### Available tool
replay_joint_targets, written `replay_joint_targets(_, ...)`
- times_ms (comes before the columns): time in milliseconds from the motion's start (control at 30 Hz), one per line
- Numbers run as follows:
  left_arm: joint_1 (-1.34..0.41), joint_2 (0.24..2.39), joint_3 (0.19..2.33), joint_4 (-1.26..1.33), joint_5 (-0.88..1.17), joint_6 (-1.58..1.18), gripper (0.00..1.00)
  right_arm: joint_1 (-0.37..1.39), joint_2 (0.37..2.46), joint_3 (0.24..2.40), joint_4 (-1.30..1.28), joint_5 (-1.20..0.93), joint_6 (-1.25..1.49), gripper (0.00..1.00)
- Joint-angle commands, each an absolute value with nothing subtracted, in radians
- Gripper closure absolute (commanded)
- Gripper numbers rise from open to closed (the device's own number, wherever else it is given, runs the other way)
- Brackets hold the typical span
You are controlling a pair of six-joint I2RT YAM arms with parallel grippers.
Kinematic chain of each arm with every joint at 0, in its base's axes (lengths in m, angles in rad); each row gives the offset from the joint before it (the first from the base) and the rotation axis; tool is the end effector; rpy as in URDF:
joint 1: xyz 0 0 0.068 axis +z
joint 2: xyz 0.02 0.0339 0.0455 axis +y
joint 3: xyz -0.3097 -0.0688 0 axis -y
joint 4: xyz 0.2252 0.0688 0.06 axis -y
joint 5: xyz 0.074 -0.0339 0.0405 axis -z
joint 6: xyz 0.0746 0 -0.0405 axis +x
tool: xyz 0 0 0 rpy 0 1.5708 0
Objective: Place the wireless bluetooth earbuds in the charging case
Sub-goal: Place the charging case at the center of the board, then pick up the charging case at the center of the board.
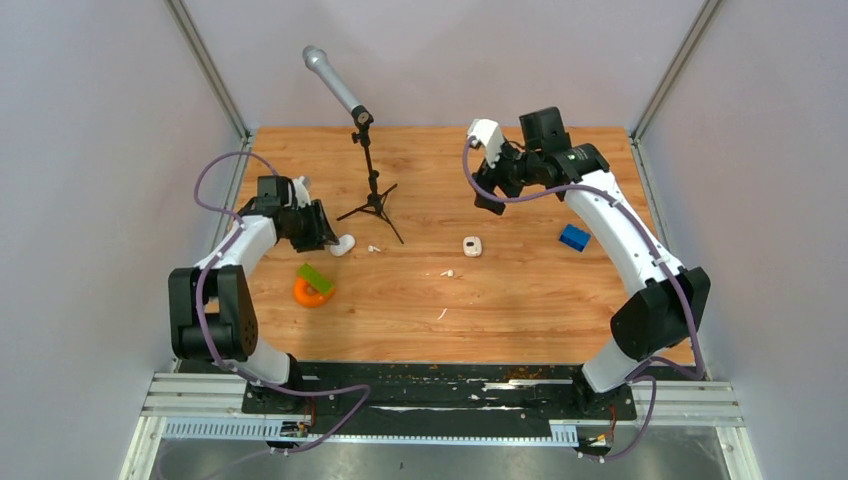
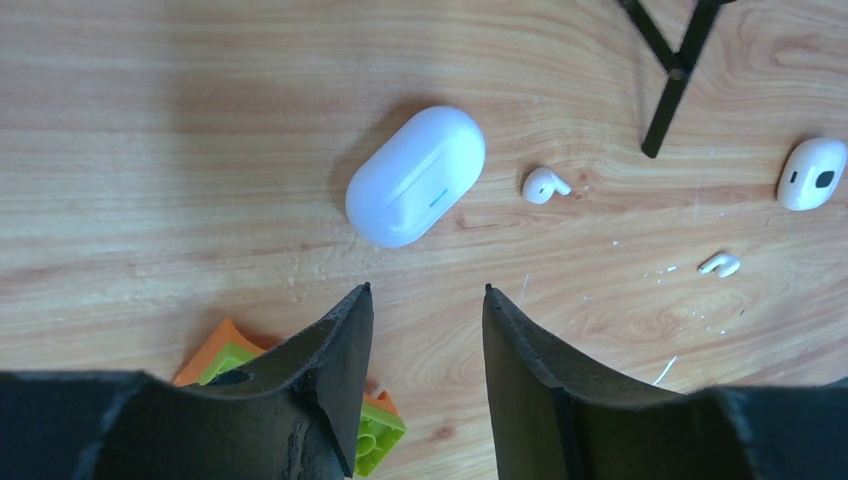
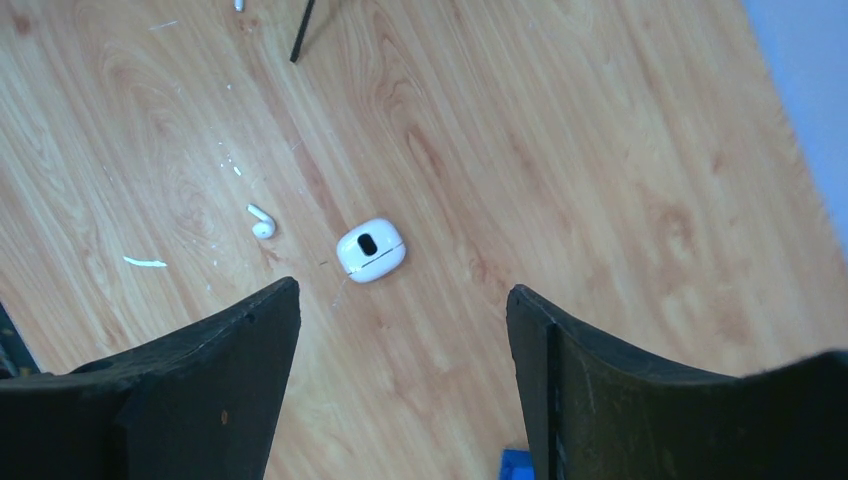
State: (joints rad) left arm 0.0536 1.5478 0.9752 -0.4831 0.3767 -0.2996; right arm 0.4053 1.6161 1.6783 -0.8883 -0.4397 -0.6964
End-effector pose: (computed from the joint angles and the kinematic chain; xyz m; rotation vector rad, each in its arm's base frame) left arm 0.3063 -0.0110 0.2268 -0.3306 2.6011 -0.5800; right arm 0.3100 0.1676 0.3927 -1.3871 1.8712 0.3816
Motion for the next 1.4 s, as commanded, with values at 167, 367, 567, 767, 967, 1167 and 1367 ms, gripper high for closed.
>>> replay_joint_targets(167, 0.056, 1.224, 0.860, -0.307, 0.433, -0.213, 0.48, 0.265, 1.563, 1.428, -0.764, -0.466, -0.240, 0.26)
replay_joint_targets(367, -0.144, 1.001, 0.769, -0.232, 0.307, -0.020, 0.45, 0.254, 1.554, 1.264, -0.730, -0.402, -0.114, 0.25)
replay_joint_targets(567, -0.190, 0.966, 0.702, -0.302, 0.271, 0.080, 0.00, 0.250, 1.631, 1.237, -0.690, -0.394, -0.069, 0.25)
replay_joint_targets(767, -0.165, 0.955, 0.622, -0.279, 0.167, 0.006, 0.00, 0.282, 1.816, 1.410, -0.696, -0.404, -0.033, 0.31)
replay_joint_targets(967, -0.082, 0.935, 0.588, -0.252, 0.352, -0.035, 0.00, 0.354, 1.975, 1.567, -0.709, -0.293, 0.092, 0.36)
replay_joint_targets(1167, -0.075, 0.945, 0.612, -0.224, 0.285, -0.083, 0.00, 0.424, 2.047, 1.641, -0.754, -0.128, 0.167, 0.39)
replay_joint_targets(1367, -0.075, 0.979, 0.650, -0.237, 0.368, -0.090, 0.00, 0.446, 2.060, 1.615, -0.766, -0.113, 0.180, 0.42)
